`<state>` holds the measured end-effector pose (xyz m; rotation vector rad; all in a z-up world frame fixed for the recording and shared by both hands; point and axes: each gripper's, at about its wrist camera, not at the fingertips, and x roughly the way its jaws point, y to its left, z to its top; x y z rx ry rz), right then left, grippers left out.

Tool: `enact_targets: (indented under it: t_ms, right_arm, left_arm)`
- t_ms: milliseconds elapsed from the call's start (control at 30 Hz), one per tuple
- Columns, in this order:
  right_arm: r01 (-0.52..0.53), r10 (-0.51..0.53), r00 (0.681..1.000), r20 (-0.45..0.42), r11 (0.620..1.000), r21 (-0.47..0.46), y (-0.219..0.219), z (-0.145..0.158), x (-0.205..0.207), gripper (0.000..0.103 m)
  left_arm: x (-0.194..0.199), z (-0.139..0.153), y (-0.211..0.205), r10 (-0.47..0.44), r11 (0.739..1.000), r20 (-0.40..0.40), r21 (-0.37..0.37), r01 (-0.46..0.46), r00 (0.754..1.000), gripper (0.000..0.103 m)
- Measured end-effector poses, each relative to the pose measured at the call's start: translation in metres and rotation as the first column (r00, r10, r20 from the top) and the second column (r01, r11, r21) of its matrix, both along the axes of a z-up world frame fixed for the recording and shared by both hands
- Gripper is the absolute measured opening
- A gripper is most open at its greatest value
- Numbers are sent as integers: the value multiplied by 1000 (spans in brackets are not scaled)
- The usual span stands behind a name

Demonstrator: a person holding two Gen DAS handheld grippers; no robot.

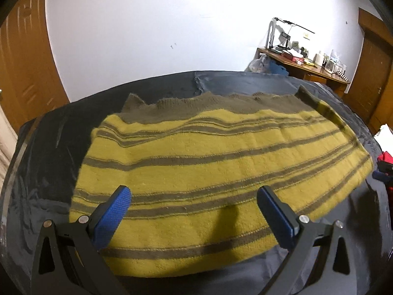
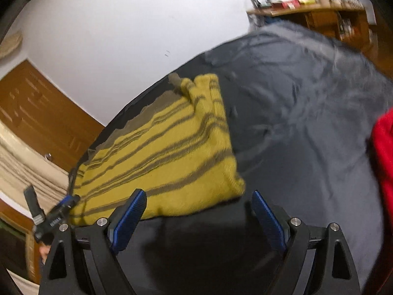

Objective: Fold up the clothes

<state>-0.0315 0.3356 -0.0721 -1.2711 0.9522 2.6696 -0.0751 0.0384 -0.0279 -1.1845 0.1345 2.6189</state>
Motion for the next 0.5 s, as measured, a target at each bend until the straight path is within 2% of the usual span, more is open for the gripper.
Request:
enact_targets:
  t_ms: [300,500]
  right_arm:
    - [87,-87,996,8,986,-144,2,-17,-9,89]
    - [127,-137,990,-42,974,-185,6,-22,-12,89]
  left_arm:
    - [-8,-12,-26,64,995,58,67,-68,996,103]
    - [-12,-19,-30,71,993,88,86,-78,994,103]
